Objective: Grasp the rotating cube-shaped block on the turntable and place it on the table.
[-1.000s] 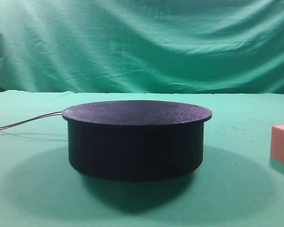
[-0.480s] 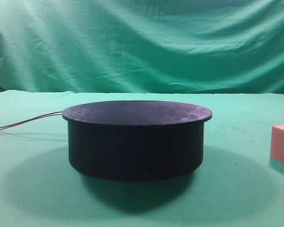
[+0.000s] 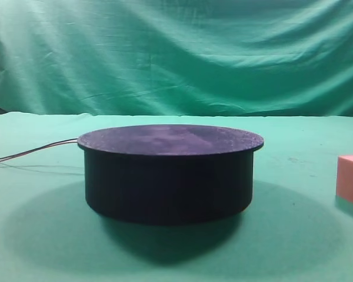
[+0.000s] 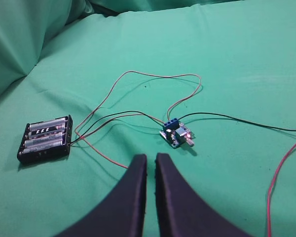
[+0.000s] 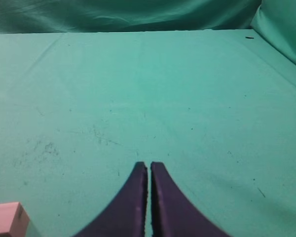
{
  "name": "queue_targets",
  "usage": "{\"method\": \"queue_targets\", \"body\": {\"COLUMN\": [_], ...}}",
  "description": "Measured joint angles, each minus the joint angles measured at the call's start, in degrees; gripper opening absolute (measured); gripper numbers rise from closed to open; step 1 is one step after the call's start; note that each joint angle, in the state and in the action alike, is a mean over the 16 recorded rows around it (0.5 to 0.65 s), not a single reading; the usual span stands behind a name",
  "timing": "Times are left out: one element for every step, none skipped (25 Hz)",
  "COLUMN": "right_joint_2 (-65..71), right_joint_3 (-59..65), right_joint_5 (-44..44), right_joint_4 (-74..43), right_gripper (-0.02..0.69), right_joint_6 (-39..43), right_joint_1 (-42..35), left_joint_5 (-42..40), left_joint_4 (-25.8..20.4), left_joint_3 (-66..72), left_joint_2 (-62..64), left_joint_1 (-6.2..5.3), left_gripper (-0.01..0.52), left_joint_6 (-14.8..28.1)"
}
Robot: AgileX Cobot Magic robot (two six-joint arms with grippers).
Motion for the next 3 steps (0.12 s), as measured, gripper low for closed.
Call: {"method": "queue_targets", "body": {"right_joint_2": [0.00,0.00,0.00], "right_joint_3": [0.00,0.00,0.00], "right_joint_5": [0.00,0.00,0.00], "right_joint_4": [0.00,0.00,0.00], "right_gripper": [0.000,0.000,0.000], "right_joint_6": [0.03,0.05,0.07], "right_joint_1": [0.00,0.00,0.00], "left_joint_5": [0.00,0.00,0.00], "left_joint_4": [0.00,0.00,0.00], "left_joint_3": [0.00,0.00,0.00], "left_joint_2": [0.00,0.00,0.00], "left_joint_1": [0.00,0.00,0.00], "left_gripper": [0.000,0.000,0.000], "left_joint_6": [0.00,0.00,0.00]}}
